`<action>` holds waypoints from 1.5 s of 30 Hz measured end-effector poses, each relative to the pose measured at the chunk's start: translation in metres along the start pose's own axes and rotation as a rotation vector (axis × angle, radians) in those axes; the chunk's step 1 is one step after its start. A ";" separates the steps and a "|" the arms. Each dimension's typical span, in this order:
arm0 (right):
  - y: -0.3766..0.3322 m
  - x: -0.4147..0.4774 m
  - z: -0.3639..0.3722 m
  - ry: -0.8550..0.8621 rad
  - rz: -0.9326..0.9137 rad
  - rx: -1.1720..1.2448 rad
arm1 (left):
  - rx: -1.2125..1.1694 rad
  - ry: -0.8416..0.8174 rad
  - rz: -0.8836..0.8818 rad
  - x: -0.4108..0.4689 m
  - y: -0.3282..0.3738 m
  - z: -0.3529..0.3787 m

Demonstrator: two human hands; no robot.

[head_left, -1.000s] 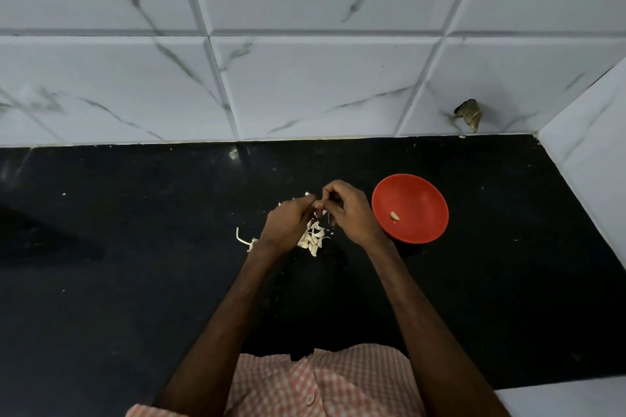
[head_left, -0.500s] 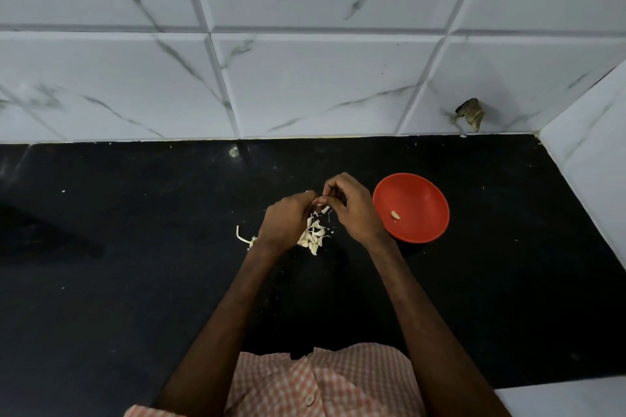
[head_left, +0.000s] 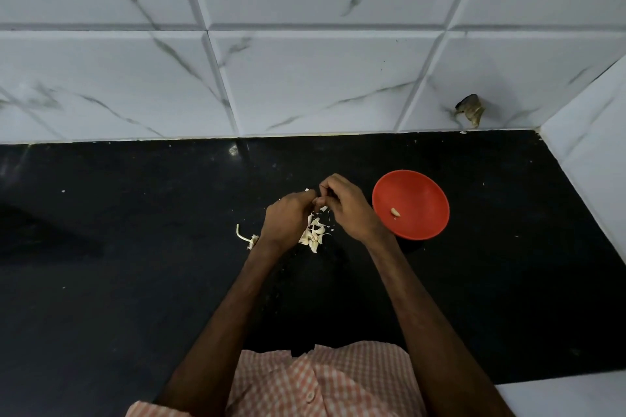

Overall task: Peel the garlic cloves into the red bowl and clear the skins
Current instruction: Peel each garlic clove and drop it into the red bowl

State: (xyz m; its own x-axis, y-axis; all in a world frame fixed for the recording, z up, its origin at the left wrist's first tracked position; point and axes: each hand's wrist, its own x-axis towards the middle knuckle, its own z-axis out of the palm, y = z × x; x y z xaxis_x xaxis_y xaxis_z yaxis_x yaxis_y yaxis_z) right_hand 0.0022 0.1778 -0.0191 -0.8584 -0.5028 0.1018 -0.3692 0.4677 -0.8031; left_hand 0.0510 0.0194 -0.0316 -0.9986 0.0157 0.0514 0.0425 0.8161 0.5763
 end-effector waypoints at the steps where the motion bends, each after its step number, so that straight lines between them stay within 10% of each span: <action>1: 0.001 -0.001 0.001 0.013 -0.003 0.003 | -0.009 -0.004 0.000 0.000 0.001 0.001; 13: 0.000 -0.005 0.007 0.022 -0.026 -0.043 | -0.111 -0.043 -0.103 0.000 0.001 0.002; 21: -0.008 0.005 -0.001 0.084 -0.086 -0.081 | -0.646 -0.036 -0.124 0.004 0.006 -0.003; 35: -0.015 -0.010 0.008 0.269 -0.223 -0.394 | -0.640 0.220 -0.258 0.007 0.026 0.005; 45: -0.013 -0.003 0.005 0.381 -0.009 0.070 | -0.616 0.306 -0.198 0.007 0.016 0.000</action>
State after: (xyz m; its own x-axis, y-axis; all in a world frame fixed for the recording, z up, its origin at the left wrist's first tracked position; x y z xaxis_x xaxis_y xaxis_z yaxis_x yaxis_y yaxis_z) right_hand 0.0114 0.1694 -0.0118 -0.9309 -0.1943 0.3093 -0.3634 0.4068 -0.8382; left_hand 0.0444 0.0326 -0.0216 -0.9391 -0.3358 0.0729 -0.0374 0.3107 0.9498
